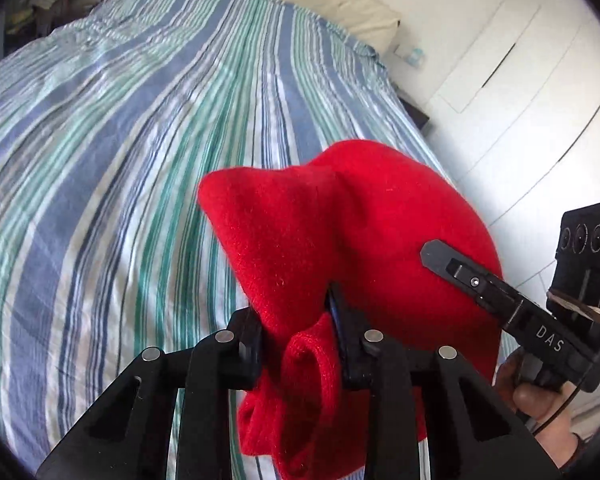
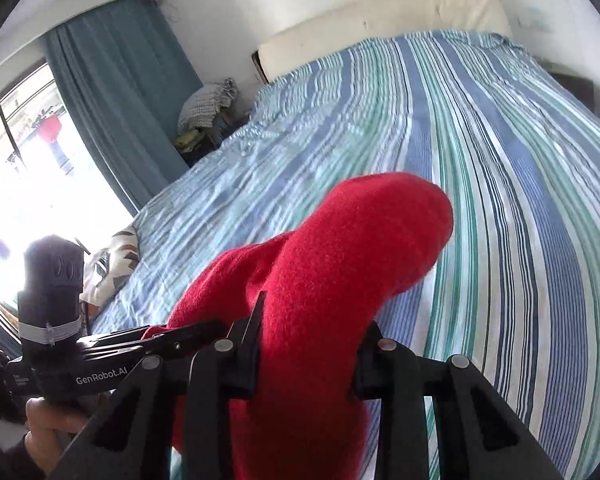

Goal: Fold small clothes

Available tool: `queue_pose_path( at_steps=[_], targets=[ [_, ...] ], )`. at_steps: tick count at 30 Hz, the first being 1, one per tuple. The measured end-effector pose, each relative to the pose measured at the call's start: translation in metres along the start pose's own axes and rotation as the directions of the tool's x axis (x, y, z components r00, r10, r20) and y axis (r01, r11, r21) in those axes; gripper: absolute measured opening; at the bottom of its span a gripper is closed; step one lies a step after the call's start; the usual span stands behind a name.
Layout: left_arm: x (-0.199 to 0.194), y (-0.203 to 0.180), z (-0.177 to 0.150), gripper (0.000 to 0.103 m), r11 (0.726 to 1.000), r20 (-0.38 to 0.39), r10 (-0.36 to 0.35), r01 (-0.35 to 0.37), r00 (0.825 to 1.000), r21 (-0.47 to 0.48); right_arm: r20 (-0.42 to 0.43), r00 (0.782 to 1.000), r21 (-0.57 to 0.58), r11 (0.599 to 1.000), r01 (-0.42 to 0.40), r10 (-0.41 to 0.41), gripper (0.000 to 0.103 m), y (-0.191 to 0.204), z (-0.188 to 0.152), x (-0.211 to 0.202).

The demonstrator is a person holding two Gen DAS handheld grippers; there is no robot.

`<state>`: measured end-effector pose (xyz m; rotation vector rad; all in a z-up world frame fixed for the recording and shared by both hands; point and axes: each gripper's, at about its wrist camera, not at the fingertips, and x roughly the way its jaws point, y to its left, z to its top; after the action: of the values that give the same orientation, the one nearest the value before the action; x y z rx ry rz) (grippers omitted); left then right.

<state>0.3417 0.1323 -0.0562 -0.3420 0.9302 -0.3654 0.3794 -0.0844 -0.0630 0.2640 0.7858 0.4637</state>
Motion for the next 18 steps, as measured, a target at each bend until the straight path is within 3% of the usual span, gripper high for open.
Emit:
queue_pose_path(
  at_steps=[2, 3, 4, 5, 6, 8, 9, 10, 12, 15, 18],
  targets=[
    [-0.003, 0.002, 0.006, 0.032, 1.0, 0.002, 0.017, -0.017, 1.0, 0.005, 0.01, 1.0, 0.014, 1.0, -0.009, 0.009, 0.034, 0.01, 0.006, -0.002],
    [0.004, 0.006, 0.005, 0.042, 0.999, -0.021, 0.044, -0.044, 0.999, 0.002, -0.009, 1.0, 0.029, 1.0, -0.007, 0.007, 0.037, 0.01, 0.007, 0.003],
    [0.014, 0.011, 0.001, 0.057, 0.996, -0.045, 0.085, -0.085, 0.995, -0.003, -0.047, 0.999, 0.044, 0.999, 0.006, -0.004, 0.047, 0.006, 0.003, 0.011],
    [0.02, 0.021, -0.007, 0.061, 0.987, -0.07, 0.158, -0.159, 0.985, -0.006, -0.106, 0.994, 0.055, 0.998, 0.043, -0.037, 0.063, -0.002, -0.005, 0.02],
    [0.024, 0.029, -0.02, 0.062, 0.971, -0.092, 0.238, -0.238, 0.967, 0.005, -0.161, 0.981, 0.052, 0.992, 0.115, -0.105, 0.071, -0.008, -0.017, 0.027],
    [0.014, 0.036, -0.052, 0.063, 0.951, -0.097, 0.309, -0.306, 0.946, 0.047, -0.189, 0.965, 0.034, 0.981, 0.191, -0.181, 0.076, -0.017, -0.044, 0.017],
    [0.005, 0.035, -0.067, 0.069, 0.944, -0.081, 0.328, -0.323, 0.941, 0.067, -0.187, 0.965, 0.022, 0.981, 0.192, -0.184, 0.076, -0.02, -0.06, 0.005],
    [-0.01, 0.033, -0.085, 0.084, 0.932, -0.056, 0.358, -0.353, 0.932, 0.088, -0.185, 0.964, 0.008, 0.98, 0.197, -0.193, 0.081, -0.022, -0.076, -0.009],
    [-0.038, 0.018, -0.118, 0.1, 0.901, 0.009, 0.418, -0.416, 0.908, 0.125, -0.18, 0.957, -0.03, 0.974, 0.226, -0.227, 0.089, -0.019, -0.109, -0.039],
    [-0.068, -0.013, -0.157, 0.101, 0.862, 0.069, 0.469, -0.473, 0.881, 0.181, -0.209, 0.934, -0.105, 0.956, 0.274, -0.291, 0.092, -0.007, -0.152, -0.076],
    [-0.088, -0.039, -0.171, 0.101, 0.849, 0.065, 0.482, -0.483, 0.874, 0.214, -0.235, 0.911, -0.165, 0.937, 0.307, -0.34, 0.092, 0.012, -0.18, -0.11]
  ],
)
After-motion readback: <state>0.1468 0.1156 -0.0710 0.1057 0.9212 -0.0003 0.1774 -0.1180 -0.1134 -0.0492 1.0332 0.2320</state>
